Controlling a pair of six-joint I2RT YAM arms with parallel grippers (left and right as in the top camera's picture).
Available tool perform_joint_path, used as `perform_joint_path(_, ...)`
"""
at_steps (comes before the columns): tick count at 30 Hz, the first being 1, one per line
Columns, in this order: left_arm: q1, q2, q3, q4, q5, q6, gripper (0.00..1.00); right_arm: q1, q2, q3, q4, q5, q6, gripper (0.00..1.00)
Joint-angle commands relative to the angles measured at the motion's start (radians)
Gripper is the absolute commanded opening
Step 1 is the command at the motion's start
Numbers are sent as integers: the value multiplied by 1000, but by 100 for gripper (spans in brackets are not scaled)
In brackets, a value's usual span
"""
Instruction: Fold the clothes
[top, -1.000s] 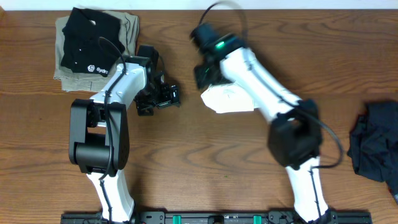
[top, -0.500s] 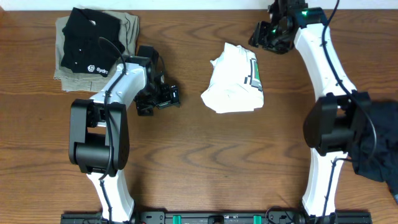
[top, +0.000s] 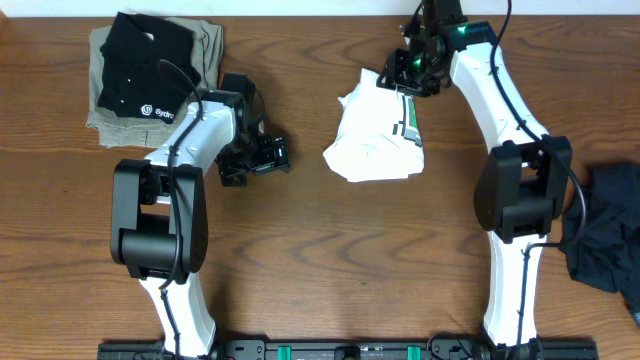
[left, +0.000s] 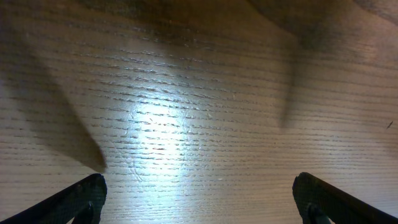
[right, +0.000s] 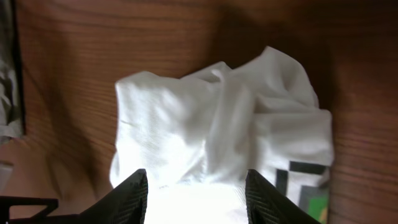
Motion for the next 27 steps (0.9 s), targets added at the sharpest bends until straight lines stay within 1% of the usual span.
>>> perform_joint_path(1,4,-20,-6,-5,6,2,97,7,23,-7,-15,43,-19,49)
perform_joint_path(13,4,-20,-6,-5,6,2,98,21,24,-42,-3,49,-22,49)
perform_joint_path(21,4,-20,-6,-5,5,2,97,39,24,-42,26,50,-21,37)
perform_joint_path(22,4,-20,-6,-5,6,2,97,41,24,-42,27,50,-21,33)
perform_joint_path(23,4,-20,-6,-5,5,2,97,43,24,-42,27,50,-21,28)
perform_joint_path(27,4,-20,-6,-5,5,2,97,51,24,-42,48,40,2,1)
